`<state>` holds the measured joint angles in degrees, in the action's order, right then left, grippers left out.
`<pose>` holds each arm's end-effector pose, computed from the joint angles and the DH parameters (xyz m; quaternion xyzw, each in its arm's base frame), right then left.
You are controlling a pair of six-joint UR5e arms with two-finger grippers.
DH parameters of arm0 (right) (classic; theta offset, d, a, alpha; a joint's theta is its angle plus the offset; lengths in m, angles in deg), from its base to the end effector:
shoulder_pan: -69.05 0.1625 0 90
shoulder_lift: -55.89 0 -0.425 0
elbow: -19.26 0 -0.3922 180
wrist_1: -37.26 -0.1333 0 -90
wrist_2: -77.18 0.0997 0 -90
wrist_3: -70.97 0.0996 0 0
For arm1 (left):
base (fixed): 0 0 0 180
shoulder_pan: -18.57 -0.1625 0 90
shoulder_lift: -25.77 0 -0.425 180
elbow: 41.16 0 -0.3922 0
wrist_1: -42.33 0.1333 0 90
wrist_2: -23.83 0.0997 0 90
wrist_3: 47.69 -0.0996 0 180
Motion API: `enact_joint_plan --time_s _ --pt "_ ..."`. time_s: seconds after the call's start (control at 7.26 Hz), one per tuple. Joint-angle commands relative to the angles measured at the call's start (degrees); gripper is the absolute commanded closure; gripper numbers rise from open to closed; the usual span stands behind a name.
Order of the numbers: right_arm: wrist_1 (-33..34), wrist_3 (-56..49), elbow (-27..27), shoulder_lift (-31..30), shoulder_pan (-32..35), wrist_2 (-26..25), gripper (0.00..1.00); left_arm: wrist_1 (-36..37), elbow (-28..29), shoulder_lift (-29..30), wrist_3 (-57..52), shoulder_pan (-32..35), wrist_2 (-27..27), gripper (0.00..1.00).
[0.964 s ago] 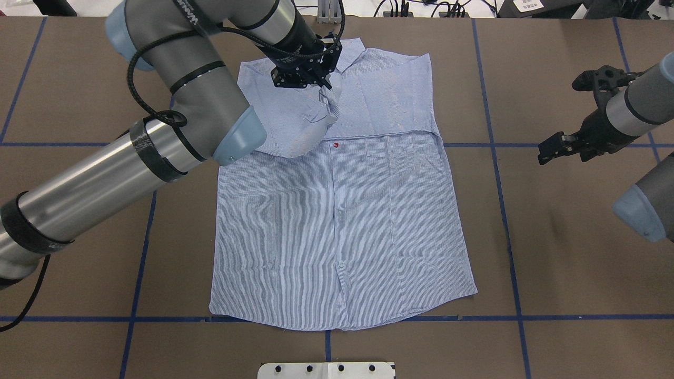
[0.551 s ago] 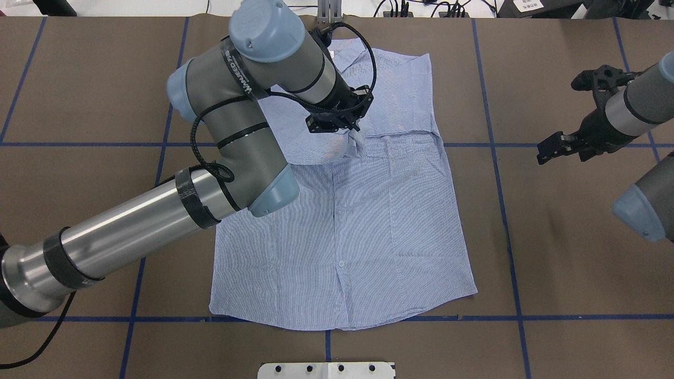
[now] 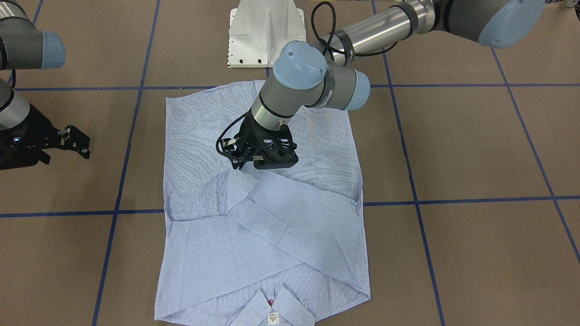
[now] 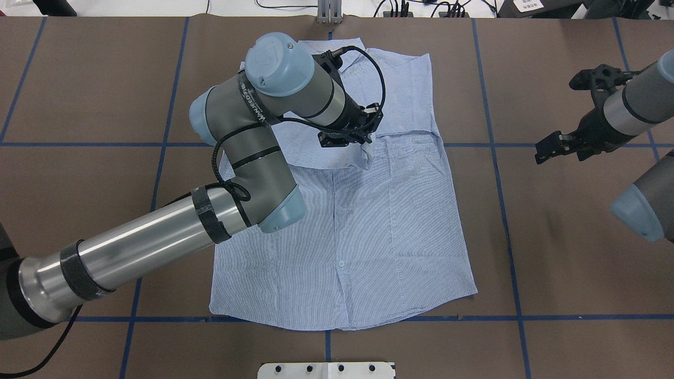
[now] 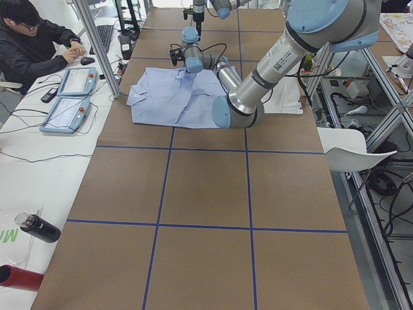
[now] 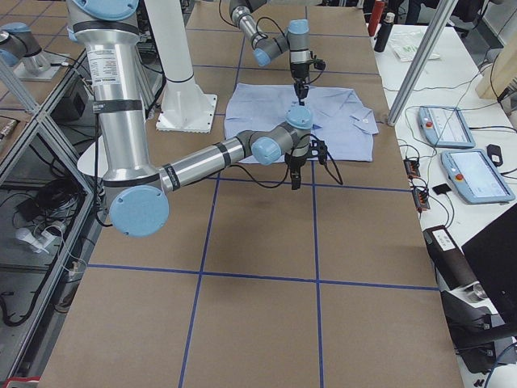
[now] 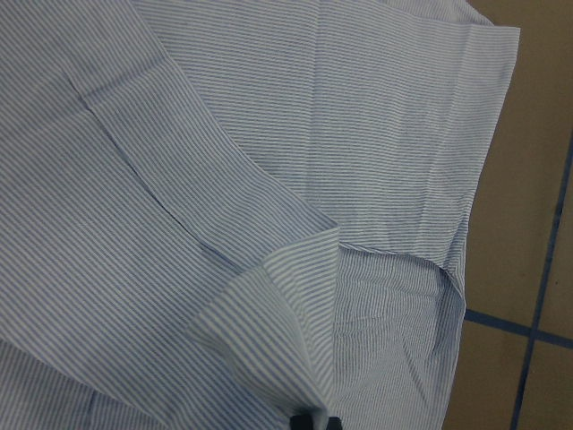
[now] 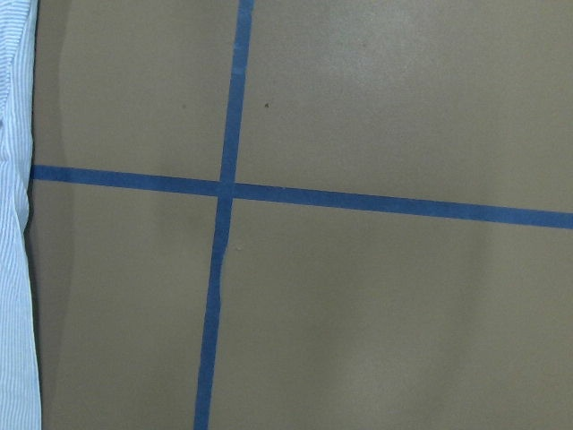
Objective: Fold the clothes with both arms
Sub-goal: 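Lay the sleeve across the shirt front and release the left gripper, then move the left gripper over the folded sleeve while the right gripper lowers to the hem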
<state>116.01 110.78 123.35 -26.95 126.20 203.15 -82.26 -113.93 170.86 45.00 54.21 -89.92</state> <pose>-0.2333 -0.4992 0.4565 0.0388 -0.3965 -0.0308 0.9167 0.5757 -0.5274 0.0974 0.0048 0.6016 -0.1443 0.7856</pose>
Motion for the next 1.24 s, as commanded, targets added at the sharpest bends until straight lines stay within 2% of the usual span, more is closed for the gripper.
enact_joint_plan --time_s 0.0,0.14,0.55,0.69,0.83,0.96,1.1 --pt "0.0 0.0 0.1 0.3 0.0 0.1 0.0 -5.8 -0.2 0.3 -0.3 -1.3 5.4 0.0" --pt "0.0 0.0 0.1 0.3 0.0 0.1 0.0 -7.1 -0.8 0.2 -0.6 -1.7 8.3 0.0" --pt "0.0 0.2 0.4 0.5 -0.4 0.1 0.0 -7.1 -0.3 -0.3 -0.7 -2.2 8.5 0.0" --pt "0.0 0.2 1.4 0.4 -1.1 0.4 0.0 -6.0 -1.9 -2.6 -0.6 -2.1 8.1 0.0" --pt "-0.4 5.6 3.2 -0.3 -3.0 0.4 0.0 -4.6 -7.6 -8.4 -0.6 -2.1 7.9 0.0" --pt "-5.8 15.2 4.6 -0.3 -7.1 -0.4 0.0 2.4 -17.5 -14.4 -0.6 -2.1 5.8 0.0" --pt "-11.3 20.3 5.2 -2.0 -9.8 -0.7 0.0 10.7 -27.0 -18.2 -0.7 -2.1 4.9 0.0"
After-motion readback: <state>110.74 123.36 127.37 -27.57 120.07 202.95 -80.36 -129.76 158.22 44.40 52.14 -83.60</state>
